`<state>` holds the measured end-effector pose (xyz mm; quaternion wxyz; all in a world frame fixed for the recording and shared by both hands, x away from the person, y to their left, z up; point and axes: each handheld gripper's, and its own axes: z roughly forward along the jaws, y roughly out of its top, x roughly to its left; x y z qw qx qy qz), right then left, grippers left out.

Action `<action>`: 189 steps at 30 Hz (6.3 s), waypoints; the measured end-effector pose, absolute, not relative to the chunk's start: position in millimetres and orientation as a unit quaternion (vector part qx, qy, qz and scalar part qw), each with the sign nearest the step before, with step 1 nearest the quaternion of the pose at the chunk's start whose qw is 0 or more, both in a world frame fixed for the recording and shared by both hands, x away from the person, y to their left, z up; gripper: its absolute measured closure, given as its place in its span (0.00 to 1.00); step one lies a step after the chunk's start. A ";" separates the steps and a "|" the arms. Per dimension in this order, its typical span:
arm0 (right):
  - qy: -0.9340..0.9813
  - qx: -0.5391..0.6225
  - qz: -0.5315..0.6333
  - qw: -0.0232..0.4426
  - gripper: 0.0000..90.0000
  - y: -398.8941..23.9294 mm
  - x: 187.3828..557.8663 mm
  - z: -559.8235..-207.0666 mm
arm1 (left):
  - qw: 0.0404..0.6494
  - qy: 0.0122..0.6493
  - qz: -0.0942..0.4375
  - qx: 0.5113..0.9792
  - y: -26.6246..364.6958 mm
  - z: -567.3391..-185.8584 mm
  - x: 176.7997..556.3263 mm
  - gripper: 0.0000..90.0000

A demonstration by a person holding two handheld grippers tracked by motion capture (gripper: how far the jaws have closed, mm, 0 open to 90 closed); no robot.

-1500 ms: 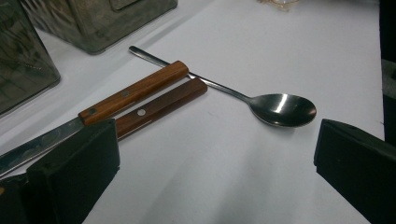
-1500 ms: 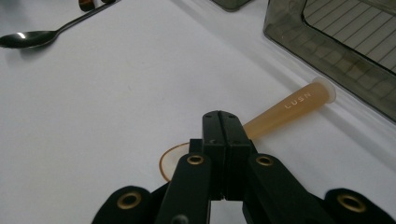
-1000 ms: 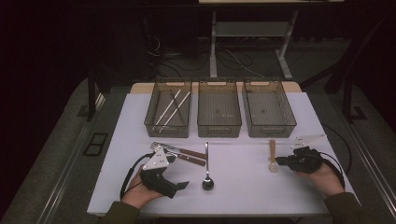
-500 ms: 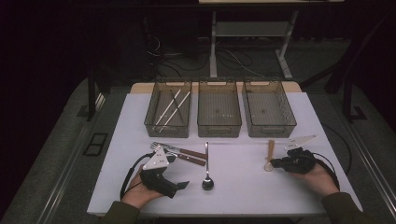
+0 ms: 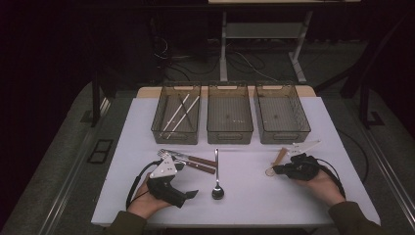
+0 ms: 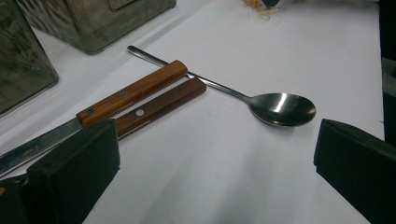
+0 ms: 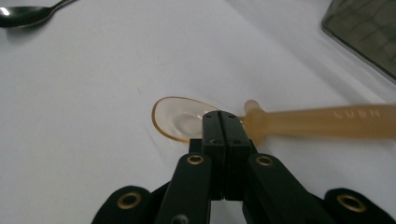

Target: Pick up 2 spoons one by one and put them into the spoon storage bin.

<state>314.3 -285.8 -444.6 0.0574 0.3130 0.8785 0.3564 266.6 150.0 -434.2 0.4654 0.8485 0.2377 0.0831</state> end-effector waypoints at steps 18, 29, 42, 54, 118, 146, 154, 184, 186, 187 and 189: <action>0.881 0.308 0.350 0.075 1.00 -279.0 316.4 -440.6 | 0.465 0.238 0.084 0.849 150.6 -433.9 266.2 0.00; 0.882 0.309 0.345 0.081 1.00 -278.0 318.1 -445.2 | 0.465 0.238 0.084 0.849 150.2 -434.1 266.5 0.00; 0.875 0.314 0.358 0.087 1.00 -263.8 327.8 -445.8 | 0.464 0.238 0.084 0.849 150.5 -434.3 266.7 0.00; 0.874 0.311 0.362 0.091 1.00 -242.0 343.5 -446.2 | 0.464 0.237 0.084 0.850 150.7 -434.4 266.6 0.00; 0.883 0.304 0.341 0.105 0.65 -290.2 367.1 -450.1 | 0.463 0.239 0.080 0.850 151.0 -436.0 268.4 0.00; 0.907 0.242 0.332 0.089 0.82 -285.1 354.8 -431.9 | 0.463 0.242 0.078 0.849 154.0 -438.2 273.5 0.00; 0.902 0.235 0.355 0.078 0.82 -286.8 346.3 -419.5 | 0.464 0.246 0.081 0.847 156.0 -437.4 272.8 0.00; 0.843 0.298 0.441 0.076 0.82 -272.6 346.0 -376.8 | 0.467 0.248 0.080 0.845 156.0 -437.3 273.0 0.00; 0.841 0.303 0.440 0.082 0.82 -270.4 347.0 -375.4 | 0.468 0.249 0.079 0.844 155.9 -437.4 272.9 0.00; 0.841 0.304 0.439 0.082 0.82 -269.4 347.2 -374.9 | 0.468 0.248 0.079 0.845 155.9 -437.5 272.9 0.00; 0.840 0.309 0.437 0.087 0.82 -266.7 348.5 -374.0 | 0.469 0.249 0.078 0.844 156.0 -437.5 273.2 0.00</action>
